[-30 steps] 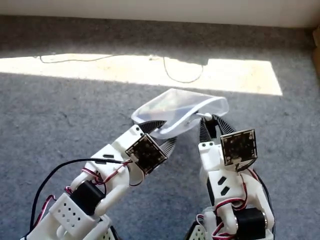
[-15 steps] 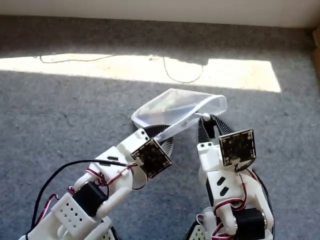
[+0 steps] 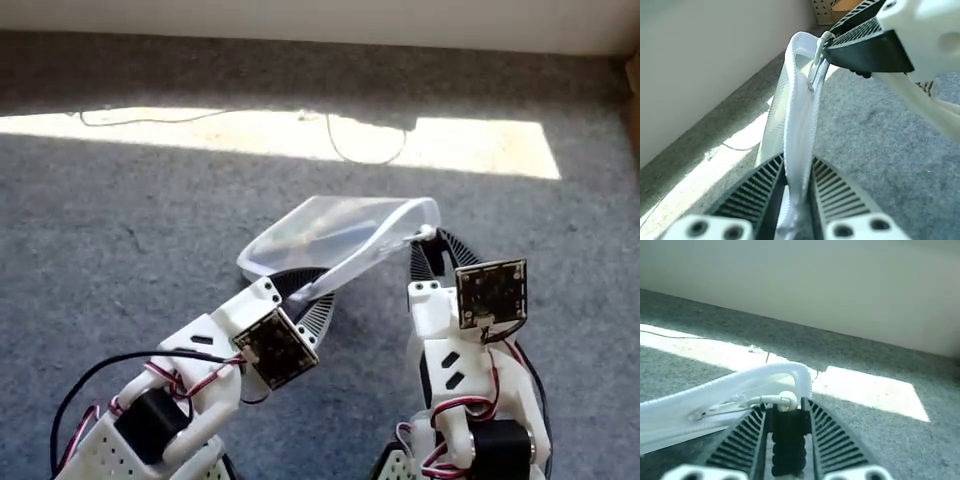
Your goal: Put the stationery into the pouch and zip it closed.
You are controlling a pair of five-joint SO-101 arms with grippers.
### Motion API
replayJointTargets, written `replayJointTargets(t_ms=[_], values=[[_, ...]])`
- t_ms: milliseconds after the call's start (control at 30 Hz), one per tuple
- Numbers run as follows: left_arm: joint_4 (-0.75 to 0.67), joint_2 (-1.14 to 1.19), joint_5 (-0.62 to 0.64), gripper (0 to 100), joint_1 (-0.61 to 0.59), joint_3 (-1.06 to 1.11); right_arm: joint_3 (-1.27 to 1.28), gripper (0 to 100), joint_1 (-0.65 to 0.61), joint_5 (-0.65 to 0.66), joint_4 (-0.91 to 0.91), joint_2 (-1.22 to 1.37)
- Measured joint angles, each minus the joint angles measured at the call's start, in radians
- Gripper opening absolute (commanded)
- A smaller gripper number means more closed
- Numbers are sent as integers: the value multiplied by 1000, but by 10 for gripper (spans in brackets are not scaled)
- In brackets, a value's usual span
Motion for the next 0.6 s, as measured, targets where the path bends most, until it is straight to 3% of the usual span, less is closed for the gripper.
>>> replayJointTargets(t_ms=[333, 600], values=[[8, -14, -9, 5, -11, 0, 0, 7, 11, 0, 0, 0], [8, -23, -9, 5, -35, 0, 3, 7, 95, 0, -66, 2]])
